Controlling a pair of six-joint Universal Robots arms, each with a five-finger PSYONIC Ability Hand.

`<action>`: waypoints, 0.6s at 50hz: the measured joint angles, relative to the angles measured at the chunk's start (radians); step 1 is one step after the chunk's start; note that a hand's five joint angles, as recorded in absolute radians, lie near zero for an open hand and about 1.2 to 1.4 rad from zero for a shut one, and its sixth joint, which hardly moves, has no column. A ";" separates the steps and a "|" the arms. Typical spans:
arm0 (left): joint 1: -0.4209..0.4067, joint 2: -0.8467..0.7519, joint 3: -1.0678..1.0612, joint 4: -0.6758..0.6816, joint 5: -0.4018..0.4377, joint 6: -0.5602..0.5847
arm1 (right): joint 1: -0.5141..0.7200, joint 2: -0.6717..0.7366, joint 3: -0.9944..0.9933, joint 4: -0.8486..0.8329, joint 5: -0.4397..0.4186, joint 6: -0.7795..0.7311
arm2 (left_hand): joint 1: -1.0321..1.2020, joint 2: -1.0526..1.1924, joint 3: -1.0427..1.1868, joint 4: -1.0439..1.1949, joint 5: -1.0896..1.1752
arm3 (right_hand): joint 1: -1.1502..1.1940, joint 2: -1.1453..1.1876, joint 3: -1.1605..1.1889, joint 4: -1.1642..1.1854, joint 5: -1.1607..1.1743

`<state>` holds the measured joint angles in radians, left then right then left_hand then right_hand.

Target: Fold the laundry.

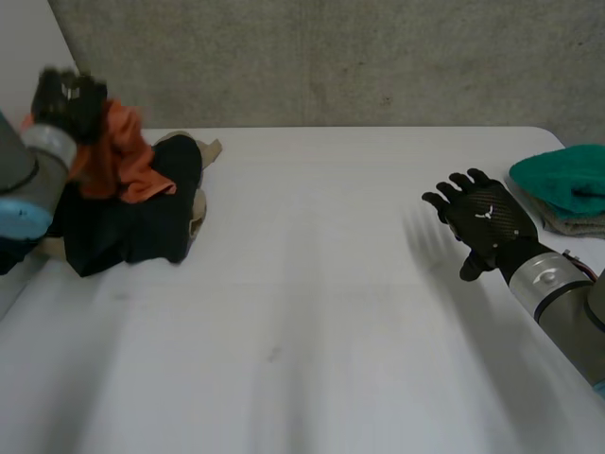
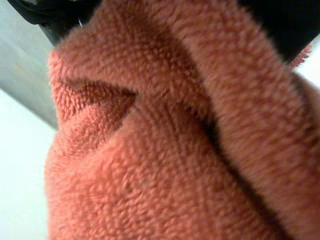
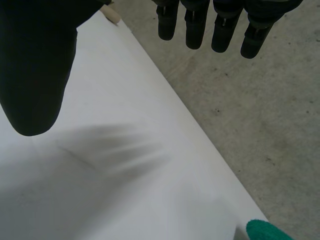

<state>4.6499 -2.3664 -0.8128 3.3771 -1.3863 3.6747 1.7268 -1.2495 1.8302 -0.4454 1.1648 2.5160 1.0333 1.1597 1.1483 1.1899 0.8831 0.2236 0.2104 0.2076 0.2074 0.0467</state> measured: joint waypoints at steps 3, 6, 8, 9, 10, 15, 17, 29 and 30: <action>-0.054 0.115 -0.060 0.032 -0.009 -0.078 | -0.003 -0.010 -0.004 0.000 0.004 0.002 | 0.000 0.001 0.002 0.002 0.000 | 0.000 0.000 0.000 0.000 0.000; -0.127 0.251 -0.135 0.069 -0.011 -0.178 | -0.013 -0.032 -0.008 0.001 0.013 0.007 | 0.002 0.002 0.002 0.002 0.000 | 0.000 0.000 0.000 0.000 0.000; -0.184 0.330 -0.185 0.088 -0.010 -0.248 | -0.023 -0.049 -0.010 0.001 0.020 0.011 | 0.008 0.002 0.002 0.002 0.000 | 0.000 0.000 0.000 0.000 0.000; -0.220 0.366 -0.211 0.097 -0.010 -0.291 | -0.029 -0.059 -0.011 0.001 0.025 0.013 | 0.008 0.002 0.002 0.002 0.000 | 0.000 0.000 0.000 0.000 0.000; -0.247 0.387 -0.226 0.102 -0.009 -0.321 | -0.033 -0.064 -0.011 0.000 0.027 0.015 | 0.008 0.002 0.002 0.002 0.000 | 0.000 0.000 0.000 0.000 0.000; -0.398 0.432 -0.291 0.132 -0.010 -0.485 | -0.049 -0.086 -0.011 0.001 0.045 0.034 | 0.009 0.002 0.006 0.006 0.000 | 0.000 0.000 0.000 0.000 0.000; -0.462 0.401 -0.305 0.146 -0.015 -0.543 | -0.057 -0.091 -0.011 0.001 0.056 0.049 | 0.009 0.005 0.007 0.006 0.000 | 0.000 0.000 0.000 0.000 0.000; -0.625 0.058 -0.274 0.061 -0.012 -0.497 | -0.088 -0.092 -0.005 0.006 0.091 0.134 | -0.510 -0.605 -0.586 -0.633 -0.508 | 0.000 0.000 0.000 0.000 0.000; -0.630 0.048 -0.272 0.047 -0.014 -0.479 | -0.091 -0.092 -0.005 0.006 0.092 0.137 | -0.540 -0.650 -0.637 -0.687 -0.561 | 0.000 0.000 0.000 0.000 0.000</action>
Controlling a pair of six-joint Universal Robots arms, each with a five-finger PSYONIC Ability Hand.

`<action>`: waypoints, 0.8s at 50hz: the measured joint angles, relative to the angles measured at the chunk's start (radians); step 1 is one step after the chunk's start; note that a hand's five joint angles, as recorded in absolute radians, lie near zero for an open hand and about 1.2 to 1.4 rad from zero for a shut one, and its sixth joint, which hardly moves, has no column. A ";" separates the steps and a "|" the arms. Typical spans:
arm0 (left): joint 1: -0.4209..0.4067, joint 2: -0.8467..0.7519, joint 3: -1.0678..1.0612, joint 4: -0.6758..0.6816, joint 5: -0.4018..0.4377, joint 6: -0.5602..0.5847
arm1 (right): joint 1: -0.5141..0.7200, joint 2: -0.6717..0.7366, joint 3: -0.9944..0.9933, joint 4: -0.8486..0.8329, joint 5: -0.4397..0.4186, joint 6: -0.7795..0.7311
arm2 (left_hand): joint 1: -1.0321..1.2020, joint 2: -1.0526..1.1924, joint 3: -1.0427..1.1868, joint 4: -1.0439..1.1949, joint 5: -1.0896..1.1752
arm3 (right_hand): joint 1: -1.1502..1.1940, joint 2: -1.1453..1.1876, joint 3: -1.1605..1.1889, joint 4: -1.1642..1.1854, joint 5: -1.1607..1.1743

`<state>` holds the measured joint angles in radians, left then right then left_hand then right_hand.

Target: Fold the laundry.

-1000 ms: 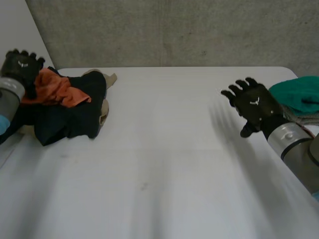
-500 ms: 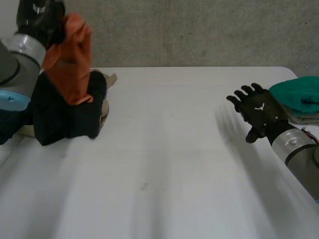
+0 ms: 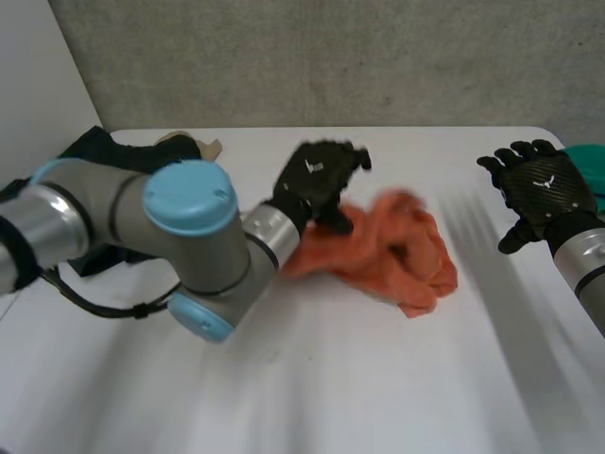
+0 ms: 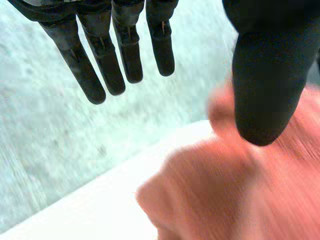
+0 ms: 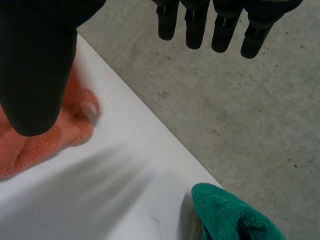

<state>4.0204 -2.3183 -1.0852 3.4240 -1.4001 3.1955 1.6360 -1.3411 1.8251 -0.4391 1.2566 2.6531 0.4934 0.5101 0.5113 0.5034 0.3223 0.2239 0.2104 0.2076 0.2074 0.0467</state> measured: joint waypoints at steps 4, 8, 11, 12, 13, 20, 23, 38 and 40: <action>0.002 0.009 -0.005 -0.044 -0.017 0.059 | -0.004 -0.001 -0.005 0.012 0.000 0.003 | -0.043 -0.063 -0.065 -0.069 -0.067 | 0.000 0.000 0.000 0.000 0.000; 0.026 0.075 -0.039 -0.086 -0.065 0.103 | -0.004 -0.010 -0.022 0.062 0.000 0.005 | -0.063 -0.083 -0.083 -0.090 -0.087 | 0.000 0.000 0.000 0.000 0.000; 0.041 0.147 -0.094 -0.115 -0.115 0.117 | -0.003 -0.020 -0.049 0.140 0.000 0.012 | -0.063 -0.084 -0.083 -0.090 -0.087 | 0.000 0.000 0.000 0.000 0.000; 0.044 0.169 -0.115 -0.123 -0.129 0.119 | -0.002 -0.023 -0.064 0.176 -0.001 0.017 | -0.063 -0.084 -0.083 -0.090 -0.087 | 0.000 0.000 0.000 0.000 0.000; 0.045 0.184 -0.131 -0.127 -0.137 0.119 | -0.001 -0.024 -0.072 0.197 -0.001 0.019 | -0.063 -0.084 -0.083 -0.090 -0.087 | 0.000 0.000 0.000 0.000 0.000; 0.031 0.262 -0.302 -0.137 -0.174 0.119 | 0.006 -0.010 -0.205 0.483 -0.019 0.033 | -0.063 -0.089 -0.087 -0.095 -0.091 | 0.000 0.000 0.000 0.000 0.000; 0.013 0.242 -0.338 -0.121 -0.177 0.121 | 0.010 0.028 -0.261 0.541 -0.041 0.030 | -0.063 -0.096 -0.095 -0.100 -0.100 | 0.000 0.000 0.000 0.000 0.000; -0.014 0.099 -0.356 -0.013 -0.186 0.125 | 0.075 0.240 -0.361 0.417 -0.037 -0.136 | -0.001 -0.027 -0.029 -0.013 -0.003 | 0.004 0.040 0.053 0.051 0.045; -0.019 0.105 -0.355 0.007 -0.178 0.125 | 0.081 0.245 -0.350 0.417 0.006 -0.139 | -0.001 -0.027 -0.029 -0.013 -0.003 | 0.004 0.047 0.055 0.053 0.049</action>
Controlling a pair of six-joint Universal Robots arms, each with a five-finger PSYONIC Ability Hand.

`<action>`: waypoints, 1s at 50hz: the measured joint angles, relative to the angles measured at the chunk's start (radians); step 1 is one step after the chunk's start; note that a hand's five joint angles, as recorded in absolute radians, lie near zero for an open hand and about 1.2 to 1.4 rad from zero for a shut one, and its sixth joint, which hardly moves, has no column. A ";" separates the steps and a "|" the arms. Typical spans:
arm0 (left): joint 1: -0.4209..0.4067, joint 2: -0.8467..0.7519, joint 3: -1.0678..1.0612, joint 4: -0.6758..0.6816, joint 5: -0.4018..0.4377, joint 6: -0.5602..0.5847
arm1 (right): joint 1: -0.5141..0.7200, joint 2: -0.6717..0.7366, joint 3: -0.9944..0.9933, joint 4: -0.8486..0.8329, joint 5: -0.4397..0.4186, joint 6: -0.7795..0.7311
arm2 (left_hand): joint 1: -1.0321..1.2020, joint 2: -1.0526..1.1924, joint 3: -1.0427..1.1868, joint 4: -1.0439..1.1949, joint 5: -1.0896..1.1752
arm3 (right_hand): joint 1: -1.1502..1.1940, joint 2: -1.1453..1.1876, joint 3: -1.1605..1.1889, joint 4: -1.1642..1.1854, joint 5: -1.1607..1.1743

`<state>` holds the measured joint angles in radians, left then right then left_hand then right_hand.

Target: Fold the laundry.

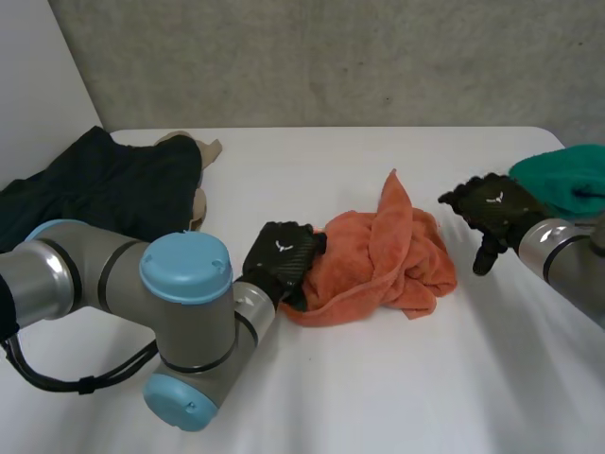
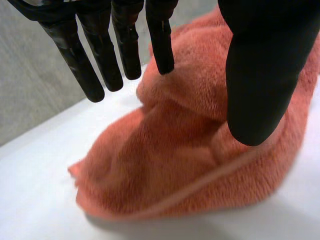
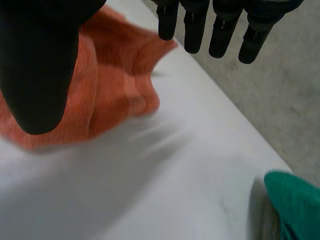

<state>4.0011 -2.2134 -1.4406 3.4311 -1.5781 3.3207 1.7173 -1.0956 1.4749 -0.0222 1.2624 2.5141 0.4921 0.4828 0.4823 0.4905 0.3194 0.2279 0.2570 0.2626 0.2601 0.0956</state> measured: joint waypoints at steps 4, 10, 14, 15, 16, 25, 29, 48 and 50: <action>-0.017 0.007 0.017 0.031 0.014 0.002 | 0.007 0.003 0.028 -0.002 0.057 0.026 | 0.000 0.000 0.000 0.000 -0.001 | 0.000 0.000 0.000 0.000 0.000; -0.038 -0.015 0.065 0.007 0.015 0.003 | 0.010 0.008 0.057 -0.013 0.030 0.127 | 0.000 0.000 0.000 0.000 0.000 | 0.000 0.000 0.000 0.000 0.000; -0.041 -0.031 0.069 -0.050 0.002 0.002 | 0.010 0.011 0.060 -0.047 -0.018 0.175 | 0.000 0.000 0.000 0.000 0.000 | 0.047 0.025 0.025 0.027 0.025; -0.041 -0.032 0.063 -0.065 -0.004 0.002 | 0.011 0.011 0.059 -0.063 -0.030 0.183 | 0.000 0.000 0.000 0.000 -0.001 | 0.054 0.027 0.029 0.030 0.027; -0.040 -0.030 0.056 -0.075 -0.011 0.001 | 0.012 0.010 0.056 -0.079 -0.040 0.186 | -0.001 0.000 0.000 -0.001 -0.002 | 0.056 0.027 0.029 0.031 0.029; 0.021 0.081 -0.074 -0.036 -0.052 -0.001 | 0.039 0.024 -0.043 -0.144 -0.111 0.065 | -0.003 0.000 0.000 -0.001 -0.003 | 0.154 0.112 0.118 0.120 0.117; 0.052 0.138 -0.135 -0.001 -0.052 -0.002 | 0.047 0.064 -0.115 -0.135 -0.174 -0.054 | -0.004 -0.002 -0.002 -0.002 -0.005 | 0.185 0.134 0.149 0.154 0.151; 0.120 0.280 -0.345 0.035 -0.045 -0.007 | 0.135 0.415 -0.468 -0.093 -0.356 -0.342 | -0.011 -0.010 -0.008 -0.025 -0.032 | 0.540 0.507 0.506 0.511 0.481; 0.123 0.286 -0.358 0.046 -0.045 -0.007 | 0.141 0.438 -0.490 -0.097 -0.353 -0.359 | -0.018 -0.016 -0.016 -0.033 -0.041 | 0.761 0.734 0.720 0.727 0.717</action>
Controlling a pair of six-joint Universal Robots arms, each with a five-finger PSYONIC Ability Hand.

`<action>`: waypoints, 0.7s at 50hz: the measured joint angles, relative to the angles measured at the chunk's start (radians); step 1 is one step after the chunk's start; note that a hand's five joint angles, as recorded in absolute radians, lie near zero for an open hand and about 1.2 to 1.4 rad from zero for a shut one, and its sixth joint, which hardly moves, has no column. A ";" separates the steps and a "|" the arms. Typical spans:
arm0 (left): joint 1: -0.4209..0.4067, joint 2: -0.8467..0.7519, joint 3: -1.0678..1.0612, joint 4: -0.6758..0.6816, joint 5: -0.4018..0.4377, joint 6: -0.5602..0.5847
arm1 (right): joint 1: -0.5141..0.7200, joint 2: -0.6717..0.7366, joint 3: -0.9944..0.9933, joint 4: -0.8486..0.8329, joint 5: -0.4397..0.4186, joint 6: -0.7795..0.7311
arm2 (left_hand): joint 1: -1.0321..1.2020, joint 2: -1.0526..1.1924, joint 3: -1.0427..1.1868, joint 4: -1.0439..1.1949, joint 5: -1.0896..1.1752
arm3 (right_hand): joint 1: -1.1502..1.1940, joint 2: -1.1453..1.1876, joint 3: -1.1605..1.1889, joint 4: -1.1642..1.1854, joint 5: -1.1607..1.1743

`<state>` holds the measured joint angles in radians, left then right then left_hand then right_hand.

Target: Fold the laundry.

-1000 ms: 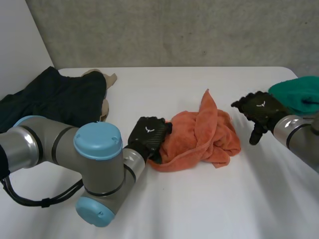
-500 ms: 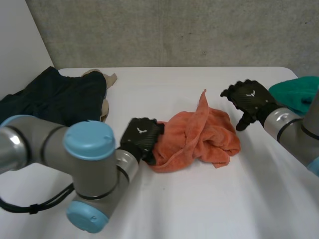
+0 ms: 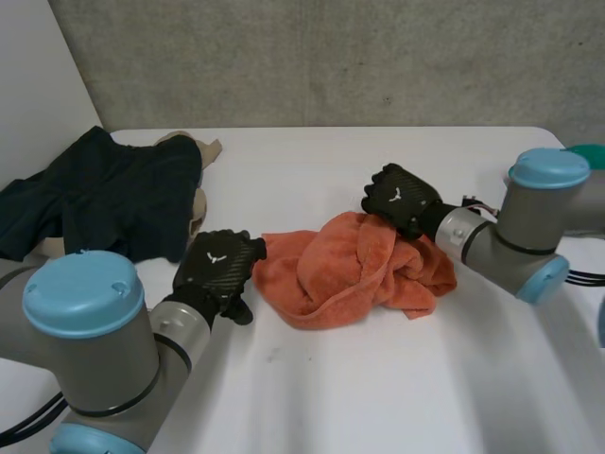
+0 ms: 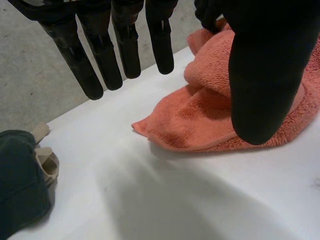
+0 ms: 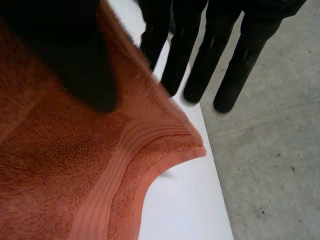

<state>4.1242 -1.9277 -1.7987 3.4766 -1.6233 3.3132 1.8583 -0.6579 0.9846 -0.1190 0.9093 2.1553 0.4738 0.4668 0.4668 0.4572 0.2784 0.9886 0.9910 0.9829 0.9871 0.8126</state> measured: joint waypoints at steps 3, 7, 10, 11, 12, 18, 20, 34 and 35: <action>0.008 0.007 -0.023 0.027 0.002 0.000 | 0.014 0.035 -0.046 -0.012 0.009 -0.053 | -0.052 -0.047 -0.045 -0.047 -0.045 | 0.134 0.186 0.192 0.194 0.168; 0.024 0.007 -0.033 0.055 0.016 0.000 | 0.029 -0.011 -0.038 -0.020 0.017 -0.082 | -0.136 -0.132 -0.130 -0.128 -0.130 | 0.134 0.186 0.200 0.206 0.168; 0.049 0.002 -0.028 0.068 0.053 0.000 | 0.041 -0.107 0.010 -0.022 0.023 -0.078 | -0.206 -0.198 -0.202 -0.194 -0.200 | 0.134 0.186 0.200 0.207 0.168; 0.056 -0.002 -0.025 0.071 0.067 0.000 | 0.044 -0.139 0.027 -0.022 0.026 -0.073 | -0.211 -0.204 -0.206 -0.199 -0.204 | 0.134 0.186 0.200 0.207 0.168; 0.067 -0.009 -0.018 0.075 0.088 0.000 | 0.046 -0.189 0.053 -0.021 0.029 -0.064 | -0.211 -0.206 -0.206 -0.201 -0.204 | 0.134 0.186 0.200 0.207 0.168; 0.095 -0.076 0.038 0.089 0.167 0.002 | 0.048 -0.419 0.180 -0.009 0.049 0.017 | -0.212 -0.207 -0.206 -0.201 -0.204 | 0.134 0.186 0.202 0.207 0.168; 0.098 -0.118 0.077 0.093 0.186 0.003 | 0.045 -0.500 0.222 -0.005 0.058 0.064 | -0.211 -0.208 -0.206 -0.201 -0.204 | 0.134 0.186 0.202 0.207 0.168; 0.077 -0.289 0.259 0.058 0.193 0.002 | -0.006 -0.869 0.282 0.049 0.117 0.277 | -0.027 -0.033 -0.043 -0.031 -0.024 | 0.134 0.186 0.202 0.210 0.168; 0.074 -0.294 0.268 0.055 0.192 0.001 | -0.016 -0.893 0.282 0.054 0.119 0.294 | 0.075 0.045 0.045 0.058 0.064 | 0.134 0.186 0.202 0.210 0.168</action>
<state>4.1980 -2.2213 -1.5308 3.5317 -1.4308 3.3144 1.8423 -1.5509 1.2665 -0.0650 1.0286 2.4491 0.5487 0.5121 0.5121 0.5154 0.3420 1.1225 1.1768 1.1854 1.1967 0.9807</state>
